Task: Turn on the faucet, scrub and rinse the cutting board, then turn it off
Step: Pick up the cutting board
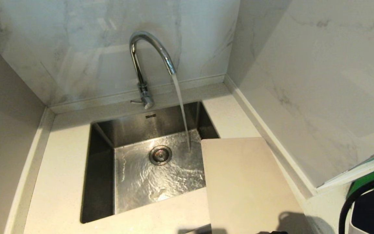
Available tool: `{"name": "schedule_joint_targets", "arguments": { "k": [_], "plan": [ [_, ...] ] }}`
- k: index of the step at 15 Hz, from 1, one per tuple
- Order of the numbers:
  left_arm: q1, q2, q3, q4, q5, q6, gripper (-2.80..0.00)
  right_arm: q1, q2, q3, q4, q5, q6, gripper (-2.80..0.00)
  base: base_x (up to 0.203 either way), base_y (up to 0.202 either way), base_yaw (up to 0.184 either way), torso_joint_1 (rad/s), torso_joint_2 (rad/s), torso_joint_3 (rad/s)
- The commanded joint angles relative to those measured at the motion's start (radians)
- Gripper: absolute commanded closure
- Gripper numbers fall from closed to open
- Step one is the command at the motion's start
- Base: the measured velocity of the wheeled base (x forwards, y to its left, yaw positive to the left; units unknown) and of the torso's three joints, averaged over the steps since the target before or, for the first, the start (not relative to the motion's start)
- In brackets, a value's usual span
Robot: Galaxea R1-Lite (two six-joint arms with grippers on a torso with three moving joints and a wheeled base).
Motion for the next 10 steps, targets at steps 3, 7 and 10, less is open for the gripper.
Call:
{"name": "schedule_joint_targets", "arguments": {
  "k": [3,7,10],
  "plan": [
    [0.001,0.0,0.0,0.0,0.0,0.0,0.0,0.0,-0.097,-0.002,-0.006,0.003,-0.054,0.0,0.0,0.0,0.0,0.0,0.0,0.0],
    [0.001,0.0,0.0,0.0,0.0,0.0,0.0,0.0,-0.171,0.038,-0.005,0.004,-0.065,0.0,0.0,0.0,0.0,0.0,0.0,0.0],
    [0.001,-0.001,0.0,0.0,0.0,0.0,0.0,0.0,-0.207,0.041,-0.004,0.004,-0.066,0.0,0.0,0.0,0.0,0.0,0.0,0.0]
  ]
}}
